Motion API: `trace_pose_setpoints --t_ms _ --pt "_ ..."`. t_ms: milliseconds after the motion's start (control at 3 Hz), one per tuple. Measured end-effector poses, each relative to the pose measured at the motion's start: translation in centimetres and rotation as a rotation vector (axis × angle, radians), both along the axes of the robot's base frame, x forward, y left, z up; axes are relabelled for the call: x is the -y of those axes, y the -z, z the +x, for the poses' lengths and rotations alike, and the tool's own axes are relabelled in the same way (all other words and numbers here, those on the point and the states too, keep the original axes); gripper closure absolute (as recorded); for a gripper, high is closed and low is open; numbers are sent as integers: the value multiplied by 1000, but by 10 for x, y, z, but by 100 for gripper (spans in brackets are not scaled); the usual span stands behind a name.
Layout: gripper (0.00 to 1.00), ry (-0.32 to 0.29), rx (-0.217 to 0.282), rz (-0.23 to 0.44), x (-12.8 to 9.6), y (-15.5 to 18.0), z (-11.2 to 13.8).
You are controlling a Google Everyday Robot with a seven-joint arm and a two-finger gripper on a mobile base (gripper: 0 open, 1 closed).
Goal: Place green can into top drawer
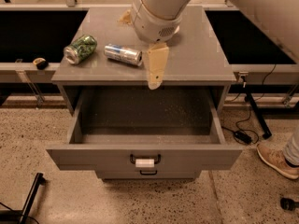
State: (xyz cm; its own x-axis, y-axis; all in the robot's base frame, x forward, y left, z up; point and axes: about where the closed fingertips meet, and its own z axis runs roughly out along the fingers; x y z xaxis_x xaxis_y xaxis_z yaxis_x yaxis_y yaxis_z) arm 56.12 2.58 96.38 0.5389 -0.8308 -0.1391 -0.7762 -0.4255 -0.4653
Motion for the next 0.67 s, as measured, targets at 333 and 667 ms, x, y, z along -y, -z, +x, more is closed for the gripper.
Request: trace_pose_setpoints --t_ms 333,667 --pt "0 -27 -3 -4 -8 5 2" --pt "0 -34 1 -6 -9 4 4"
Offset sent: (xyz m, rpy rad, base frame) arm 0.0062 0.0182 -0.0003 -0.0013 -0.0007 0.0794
